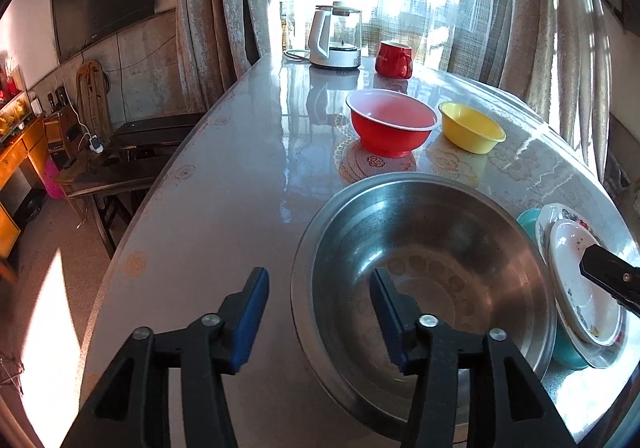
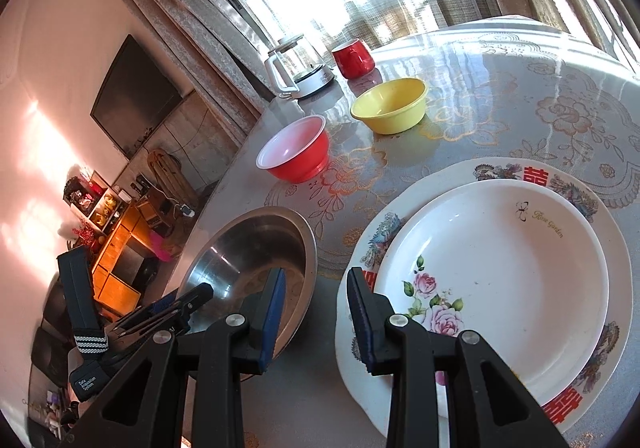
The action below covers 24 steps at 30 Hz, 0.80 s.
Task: Organize plates and bowls
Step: 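Lower the steel bowl onto the table and open both grippers, then move both grippers toward the yellow bowl rim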
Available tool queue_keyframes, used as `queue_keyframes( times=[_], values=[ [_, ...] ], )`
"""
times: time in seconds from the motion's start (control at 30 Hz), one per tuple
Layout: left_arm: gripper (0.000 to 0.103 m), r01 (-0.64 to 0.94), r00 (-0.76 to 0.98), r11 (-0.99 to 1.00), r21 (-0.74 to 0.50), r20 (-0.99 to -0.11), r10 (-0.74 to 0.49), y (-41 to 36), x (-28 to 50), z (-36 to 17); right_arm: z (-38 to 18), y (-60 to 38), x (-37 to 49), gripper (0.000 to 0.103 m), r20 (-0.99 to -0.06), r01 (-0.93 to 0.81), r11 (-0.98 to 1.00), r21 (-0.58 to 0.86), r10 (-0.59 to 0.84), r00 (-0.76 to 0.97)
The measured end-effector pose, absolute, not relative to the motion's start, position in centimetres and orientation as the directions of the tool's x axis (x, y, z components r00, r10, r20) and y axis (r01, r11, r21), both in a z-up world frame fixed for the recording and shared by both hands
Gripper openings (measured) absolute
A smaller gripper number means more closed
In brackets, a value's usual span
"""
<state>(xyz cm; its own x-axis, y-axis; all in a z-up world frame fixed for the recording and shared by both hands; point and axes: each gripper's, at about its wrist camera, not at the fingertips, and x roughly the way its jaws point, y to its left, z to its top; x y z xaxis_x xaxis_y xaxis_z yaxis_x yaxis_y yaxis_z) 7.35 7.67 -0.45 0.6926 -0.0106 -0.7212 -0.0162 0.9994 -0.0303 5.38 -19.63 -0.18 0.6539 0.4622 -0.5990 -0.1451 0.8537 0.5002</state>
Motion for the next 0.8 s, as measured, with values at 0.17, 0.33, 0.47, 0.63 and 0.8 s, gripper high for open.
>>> queue_keyframes(
  times=[0.17, 0.33, 0.47, 0.63, 0.8],
  values=[
    [0.085, -0.033, 0.744, 0.999, 0.003, -0.668, 0.027, 7.8, 7.1, 1.7, 0.4, -21.0, 5.8, 0.033, -0.596, -0.123, 0.858, 0.498, 0.442, 0.67],
    [0.09, -0.006, 0.739, 0.998, -0.056, -0.673, -0.034, 7.1, 8.0, 2.8, 0.6, -22.4, 6.4, 0.038, -0.614, -0.076, 0.87, 0.488, 0.403, 0.679],
    [0.093, 0.053, 0.719, 0.996, -0.076, -0.689, -0.091, 5.6, 8.8, 3.2, 0.7, -23.2, 6.8, 0.04, -0.625, -0.057, 0.878, 0.475, 0.382, 0.681],
    [0.094, 0.14, 0.682, 0.986, -0.086, -0.714, -0.159, 3.3, 9.8, 3.6, 1.2, -24.5, 7.6, 0.04, -0.626, -0.049, 0.882, 0.469, 0.371, 0.686],
    [0.094, 0.18, 0.65, 0.974, -0.137, -0.727, -0.222, 1.8, 11.0, 4.2, 2.1, -25.9, 9.3, 0.04, -0.637, -0.034, 0.891, 0.453, 0.351, 0.686]
  ],
)
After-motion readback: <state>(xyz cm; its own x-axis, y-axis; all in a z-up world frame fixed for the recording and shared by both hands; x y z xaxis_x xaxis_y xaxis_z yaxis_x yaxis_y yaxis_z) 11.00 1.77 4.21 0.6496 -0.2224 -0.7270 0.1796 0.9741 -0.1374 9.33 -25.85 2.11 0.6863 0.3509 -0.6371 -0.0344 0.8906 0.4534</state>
